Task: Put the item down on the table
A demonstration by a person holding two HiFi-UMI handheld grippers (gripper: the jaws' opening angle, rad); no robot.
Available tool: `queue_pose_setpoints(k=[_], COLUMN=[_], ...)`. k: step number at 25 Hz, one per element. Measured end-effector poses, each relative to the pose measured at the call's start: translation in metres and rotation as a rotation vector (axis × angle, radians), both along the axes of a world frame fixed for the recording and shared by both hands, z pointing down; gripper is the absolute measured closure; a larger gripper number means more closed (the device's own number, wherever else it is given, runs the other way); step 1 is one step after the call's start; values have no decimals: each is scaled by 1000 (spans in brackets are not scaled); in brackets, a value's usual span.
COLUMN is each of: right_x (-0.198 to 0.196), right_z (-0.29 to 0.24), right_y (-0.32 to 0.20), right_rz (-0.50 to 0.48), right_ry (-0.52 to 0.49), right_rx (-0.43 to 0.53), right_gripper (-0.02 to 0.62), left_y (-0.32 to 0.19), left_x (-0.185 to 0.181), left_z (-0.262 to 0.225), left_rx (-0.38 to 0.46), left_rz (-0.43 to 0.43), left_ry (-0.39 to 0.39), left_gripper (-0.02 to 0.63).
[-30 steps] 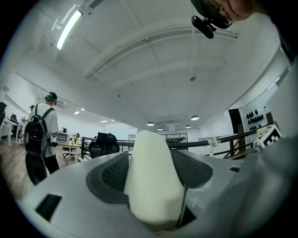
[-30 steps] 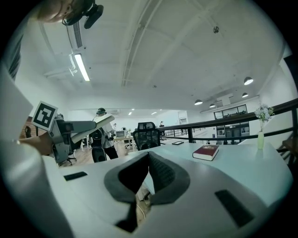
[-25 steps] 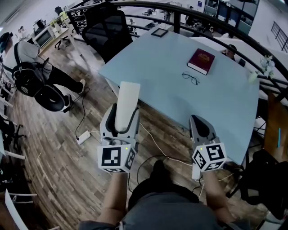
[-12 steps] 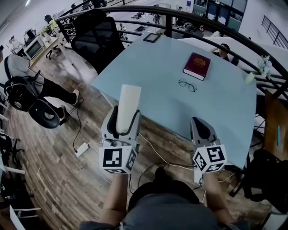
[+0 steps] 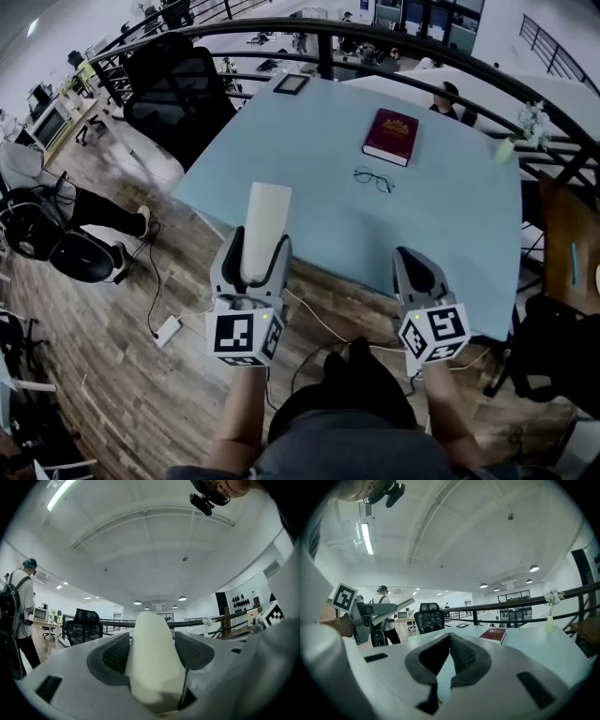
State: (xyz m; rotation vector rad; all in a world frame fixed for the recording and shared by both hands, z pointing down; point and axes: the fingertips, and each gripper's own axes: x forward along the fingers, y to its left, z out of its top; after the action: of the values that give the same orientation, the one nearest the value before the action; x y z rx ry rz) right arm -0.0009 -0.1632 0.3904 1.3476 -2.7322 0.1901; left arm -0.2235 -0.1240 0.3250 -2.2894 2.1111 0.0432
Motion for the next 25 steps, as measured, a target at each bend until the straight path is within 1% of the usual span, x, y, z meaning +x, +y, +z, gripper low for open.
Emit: queue_pose_setpoints(k=[12,20,25], right_x=[32,51,63], right_z=[6,9,16], right_y=[-11,-32,-44], right_rz=[73,117,142], right_ry=[4,-3,-5], right_rx=[-9,-12,-30], right_gripper=[592,592,592], left_y=[-35,-71,-92], left_x=[28,54,71], left_z=[13,28,36], left_rx=[-27,-59,-82], left_rz=[73,131,166], left_ry=[-2,3,-3], left_gripper=[301,301,301])
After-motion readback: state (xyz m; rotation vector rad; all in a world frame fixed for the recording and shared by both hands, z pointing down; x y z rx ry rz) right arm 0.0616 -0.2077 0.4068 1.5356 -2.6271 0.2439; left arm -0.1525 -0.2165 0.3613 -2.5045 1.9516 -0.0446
